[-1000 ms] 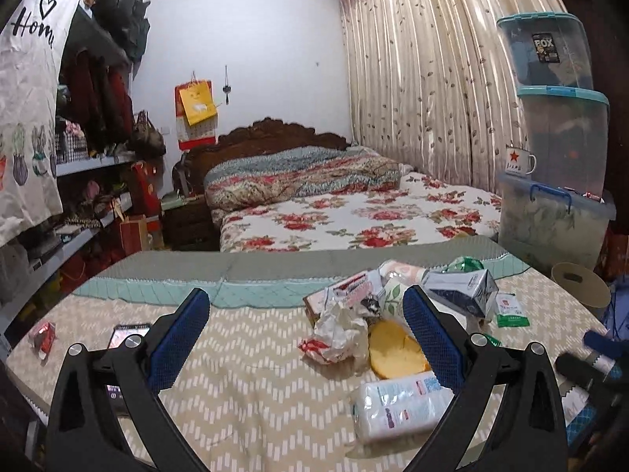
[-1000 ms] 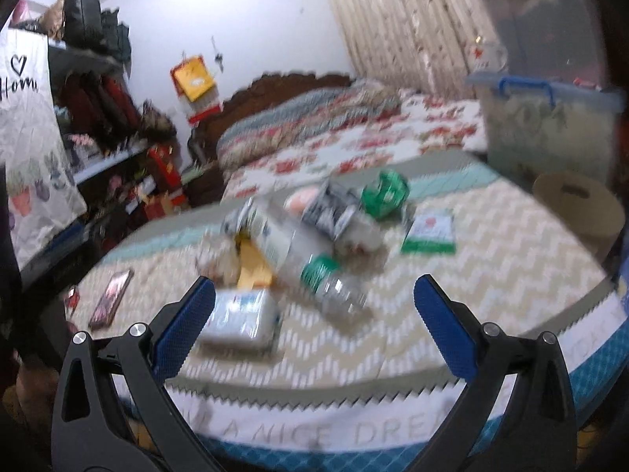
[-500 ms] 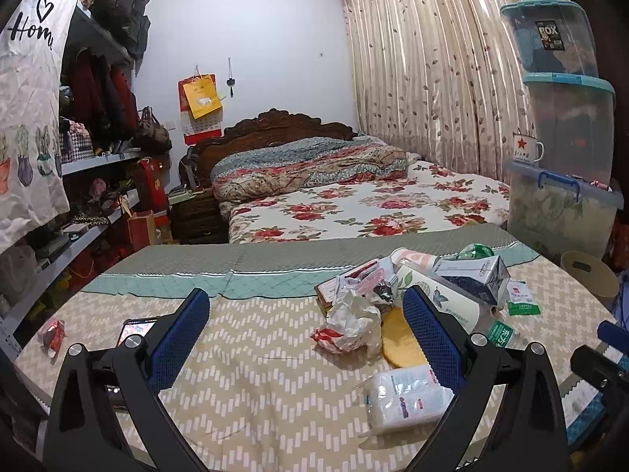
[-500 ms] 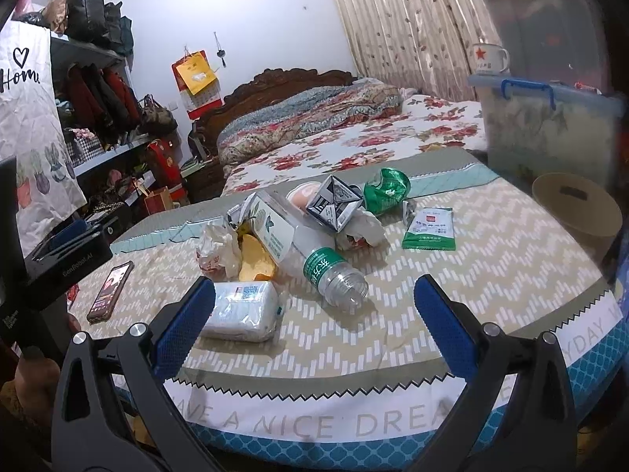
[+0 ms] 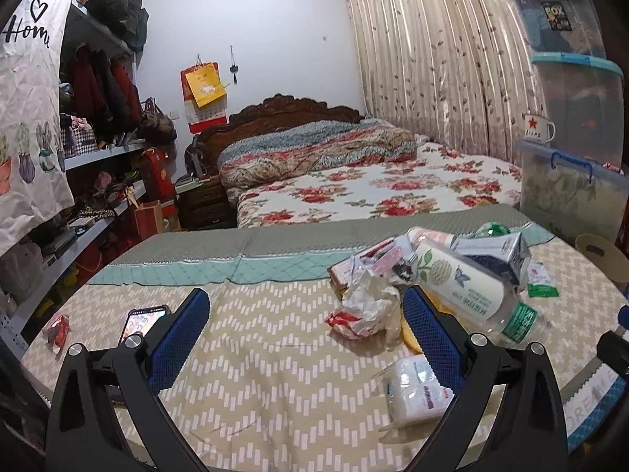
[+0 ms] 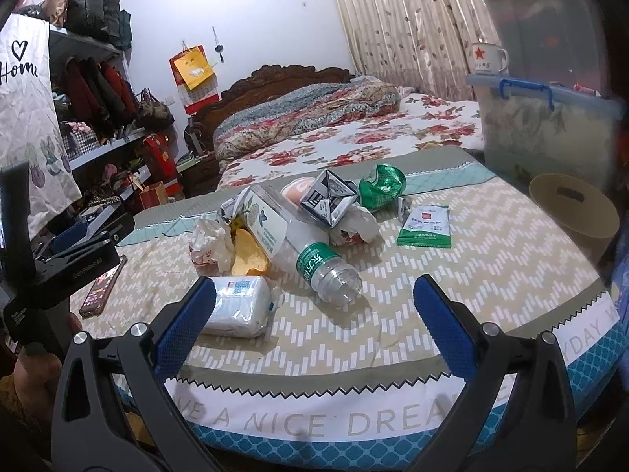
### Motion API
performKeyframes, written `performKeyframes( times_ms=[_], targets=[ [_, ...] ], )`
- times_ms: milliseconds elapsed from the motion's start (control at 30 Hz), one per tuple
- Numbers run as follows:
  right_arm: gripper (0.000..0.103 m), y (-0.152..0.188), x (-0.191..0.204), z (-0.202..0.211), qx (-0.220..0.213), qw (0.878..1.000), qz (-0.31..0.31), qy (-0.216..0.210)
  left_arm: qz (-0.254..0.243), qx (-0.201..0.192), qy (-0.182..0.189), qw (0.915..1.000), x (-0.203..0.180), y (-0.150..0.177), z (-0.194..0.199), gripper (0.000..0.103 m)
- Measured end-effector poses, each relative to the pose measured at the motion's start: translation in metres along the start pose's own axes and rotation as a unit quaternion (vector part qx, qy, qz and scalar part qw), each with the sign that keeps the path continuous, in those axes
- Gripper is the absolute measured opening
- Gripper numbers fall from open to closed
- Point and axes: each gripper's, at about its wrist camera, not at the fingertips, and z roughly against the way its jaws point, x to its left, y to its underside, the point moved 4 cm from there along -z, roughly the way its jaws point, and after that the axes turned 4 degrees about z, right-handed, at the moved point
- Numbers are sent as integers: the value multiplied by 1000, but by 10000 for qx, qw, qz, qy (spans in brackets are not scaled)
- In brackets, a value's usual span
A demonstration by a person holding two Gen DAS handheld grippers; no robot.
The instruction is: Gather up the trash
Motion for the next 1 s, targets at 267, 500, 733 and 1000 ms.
performKeyframes(
  times_ms=[267, 500, 733, 1000],
  targets=[
    [76, 5, 6, -19, 325, 9991, 240, -117, -31, 228, -61, 9997, 2, 10, -20, 94],
    [74, 1, 16, -21, 221, 9985, 507, -57, -22, 46, -211, 9998, 10, 4, -25, 94],
    [76, -12, 13, -11, -165, 9984, 522, 113, -68, -243, -415, 9988, 17, -4, -22, 94],
    [80, -12, 2, -12, -149, 9994, 273, 136, -174, -322, -461, 9983, 14, -3, -18, 94]
  ],
)
